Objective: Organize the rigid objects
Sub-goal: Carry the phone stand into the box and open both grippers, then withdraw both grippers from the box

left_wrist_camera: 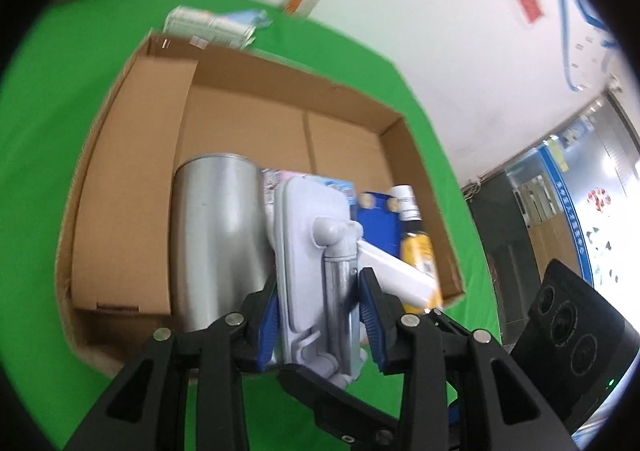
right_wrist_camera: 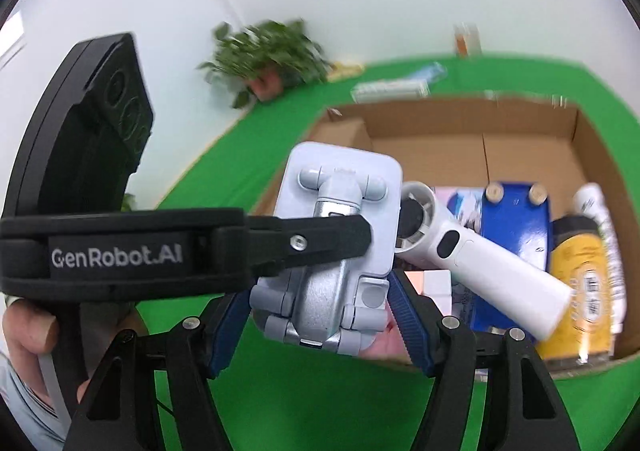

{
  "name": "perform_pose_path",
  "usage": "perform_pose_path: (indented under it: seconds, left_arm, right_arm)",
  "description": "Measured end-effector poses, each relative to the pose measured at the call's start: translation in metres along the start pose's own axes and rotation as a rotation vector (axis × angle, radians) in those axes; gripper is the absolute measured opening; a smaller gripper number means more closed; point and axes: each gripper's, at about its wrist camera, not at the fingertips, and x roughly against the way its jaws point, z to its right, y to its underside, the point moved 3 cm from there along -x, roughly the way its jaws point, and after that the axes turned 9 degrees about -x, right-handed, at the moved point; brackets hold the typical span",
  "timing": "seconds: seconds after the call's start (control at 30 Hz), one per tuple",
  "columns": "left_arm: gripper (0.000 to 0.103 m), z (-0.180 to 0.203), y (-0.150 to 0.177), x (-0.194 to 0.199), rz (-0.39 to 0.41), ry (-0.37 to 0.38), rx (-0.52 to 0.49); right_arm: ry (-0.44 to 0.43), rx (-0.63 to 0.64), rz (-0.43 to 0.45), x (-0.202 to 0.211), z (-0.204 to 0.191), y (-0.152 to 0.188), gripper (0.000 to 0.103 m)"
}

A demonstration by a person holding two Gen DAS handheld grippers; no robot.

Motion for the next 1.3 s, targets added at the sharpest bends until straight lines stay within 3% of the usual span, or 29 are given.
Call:
perform_pose_path:
  seconds: [0.07,0.13,0.2,0.33,0.4,0.47,0.53,0.67,0.83,1.07,1.3]
  left_arm:
    - [0.043,-0.016,0.0,0.002,-0.001,-0.065,0.036]
    - [0.043,-0.02,0.002,0.014,0.054,-0.156,0.019]
    - [0.054,-0.019,0.009,0.038,0.126,-0.281,0.004]
    - [0.079,0.004,0.039,0.077,0.298,-0.543,-0.11]
    - [0.081,0.027,0.068,0.088,0.409,-0.726,-0.226]
    - [0.083,0.044,0.083,0.084,0.442,-0.774,-0.303]
    - [0.083,0.056,0.098,0.069,0.389,-0.728,-0.343]
    - [0.083,0.057,0.11,0.052,0.349,-0.664,-0.277]
    - [0.083,0.063,0.109,0.048,0.366,-0.652,-0.278]
    - [0.083,0.066,0.117,0.045,0.361,-0.624,-0.222]
    - [0.083,0.069,0.118,0.046,0.362,-0.616,-0.231]
  right_arm:
    - [0.031,0.007,0.001,-0.006,0.007,-0.007,0.067]
    - [0.066,0.048,0.044,0.001,0.004,-0.011,0.077]
    - [0.106,0.094,0.104,0.013,-0.004,-0.001,0.102]
    - [0.297,0.154,0.198,0.039,-0.003,0.022,0.103]
    - [0.397,0.171,0.228,0.054,0.004,0.039,0.103]
    - [0.454,0.155,0.23,0.062,0.015,0.05,0.103]
    - [0.496,0.126,0.22,0.076,0.028,0.063,0.103]
    - [0.528,0.126,0.225,0.101,0.046,0.082,0.103]
    - [0.53,0.129,0.234,0.123,0.05,0.093,0.102]
    - [0.528,0.124,0.24,0.132,0.051,0.094,0.103]
    - [0.523,0.124,0.234,0.133,0.048,0.097,0.103]
